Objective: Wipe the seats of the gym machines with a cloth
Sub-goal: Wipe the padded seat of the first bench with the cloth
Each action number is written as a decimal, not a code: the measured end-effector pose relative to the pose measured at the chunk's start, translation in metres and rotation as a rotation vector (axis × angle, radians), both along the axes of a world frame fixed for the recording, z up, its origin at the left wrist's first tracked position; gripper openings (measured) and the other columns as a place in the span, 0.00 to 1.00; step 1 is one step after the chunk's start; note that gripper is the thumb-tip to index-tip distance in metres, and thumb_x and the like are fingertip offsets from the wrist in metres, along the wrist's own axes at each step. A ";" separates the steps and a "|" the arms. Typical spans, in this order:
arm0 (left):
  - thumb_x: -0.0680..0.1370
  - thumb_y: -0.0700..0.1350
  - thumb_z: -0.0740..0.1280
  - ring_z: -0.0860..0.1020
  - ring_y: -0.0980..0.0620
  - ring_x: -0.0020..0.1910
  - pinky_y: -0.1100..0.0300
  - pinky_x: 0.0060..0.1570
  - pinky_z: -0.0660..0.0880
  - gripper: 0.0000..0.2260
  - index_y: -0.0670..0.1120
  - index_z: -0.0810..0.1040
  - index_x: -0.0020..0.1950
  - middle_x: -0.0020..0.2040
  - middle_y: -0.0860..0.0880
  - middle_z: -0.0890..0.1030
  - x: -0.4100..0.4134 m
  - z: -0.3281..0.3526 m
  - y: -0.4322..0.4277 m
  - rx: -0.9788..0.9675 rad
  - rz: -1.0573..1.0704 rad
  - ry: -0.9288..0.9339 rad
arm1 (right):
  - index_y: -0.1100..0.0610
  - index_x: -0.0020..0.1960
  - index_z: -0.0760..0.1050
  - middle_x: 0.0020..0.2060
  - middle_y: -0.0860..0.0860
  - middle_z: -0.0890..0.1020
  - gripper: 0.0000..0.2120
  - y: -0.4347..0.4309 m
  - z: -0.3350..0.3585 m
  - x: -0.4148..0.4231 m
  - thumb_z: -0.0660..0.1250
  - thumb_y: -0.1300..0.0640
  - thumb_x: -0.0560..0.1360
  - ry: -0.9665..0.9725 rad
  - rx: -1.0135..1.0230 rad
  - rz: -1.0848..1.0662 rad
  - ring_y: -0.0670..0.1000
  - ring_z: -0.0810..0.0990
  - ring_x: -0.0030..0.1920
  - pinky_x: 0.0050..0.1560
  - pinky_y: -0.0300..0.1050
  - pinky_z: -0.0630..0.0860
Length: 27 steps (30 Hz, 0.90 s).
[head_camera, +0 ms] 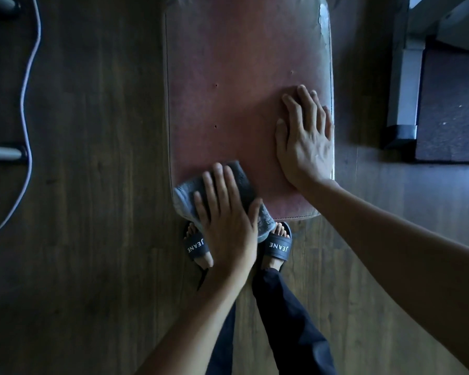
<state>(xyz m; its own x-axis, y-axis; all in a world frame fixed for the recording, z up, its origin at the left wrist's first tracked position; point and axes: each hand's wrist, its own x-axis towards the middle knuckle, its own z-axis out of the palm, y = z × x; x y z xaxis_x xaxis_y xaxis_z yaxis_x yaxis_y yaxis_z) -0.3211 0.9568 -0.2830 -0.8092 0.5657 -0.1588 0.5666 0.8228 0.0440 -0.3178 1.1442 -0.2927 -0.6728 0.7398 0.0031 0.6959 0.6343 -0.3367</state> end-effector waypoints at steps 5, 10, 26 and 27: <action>0.84 0.60 0.47 0.57 0.47 0.79 0.45 0.76 0.57 0.30 0.43 0.56 0.79 0.79 0.45 0.58 -0.037 -0.005 0.032 0.061 -0.144 0.033 | 0.51 0.75 0.65 0.77 0.52 0.63 0.21 0.002 -0.004 0.002 0.52 0.48 0.83 0.020 -0.020 0.012 0.54 0.57 0.78 0.78 0.51 0.53; 0.85 0.58 0.48 0.55 0.48 0.79 0.45 0.76 0.55 0.28 0.44 0.54 0.80 0.80 0.46 0.56 -0.031 -0.006 0.005 0.045 -0.028 0.067 | 0.50 0.75 0.65 0.78 0.51 0.62 0.21 0.003 -0.001 0.000 0.52 0.48 0.84 0.021 -0.023 0.000 0.53 0.56 0.79 0.78 0.51 0.52; 0.85 0.56 0.48 0.51 0.48 0.80 0.45 0.77 0.52 0.26 0.45 0.53 0.80 0.81 0.49 0.54 -0.068 -0.002 0.050 0.118 -0.394 -0.011 | 0.52 0.75 0.67 0.77 0.52 0.64 0.22 0.009 0.000 0.005 0.54 0.58 0.81 0.103 -0.110 0.024 0.53 0.57 0.79 0.77 0.54 0.55; 0.85 0.56 0.48 0.51 0.48 0.80 0.45 0.77 0.53 0.26 0.45 0.53 0.80 0.80 0.49 0.54 -0.064 -0.002 0.043 0.117 -0.407 -0.006 | 0.51 0.75 0.67 0.77 0.52 0.63 0.22 0.008 0.001 0.004 0.54 0.58 0.82 0.092 -0.113 0.017 0.53 0.56 0.79 0.78 0.54 0.55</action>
<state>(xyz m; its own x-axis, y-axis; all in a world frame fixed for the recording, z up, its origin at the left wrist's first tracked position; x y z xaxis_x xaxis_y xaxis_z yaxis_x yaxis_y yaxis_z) -0.3855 0.9998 -0.2852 -0.5155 0.8532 -0.0792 0.8435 0.5216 0.1281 -0.3135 1.1525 -0.2915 -0.6861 0.7273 -0.0172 0.6482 0.6003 -0.4684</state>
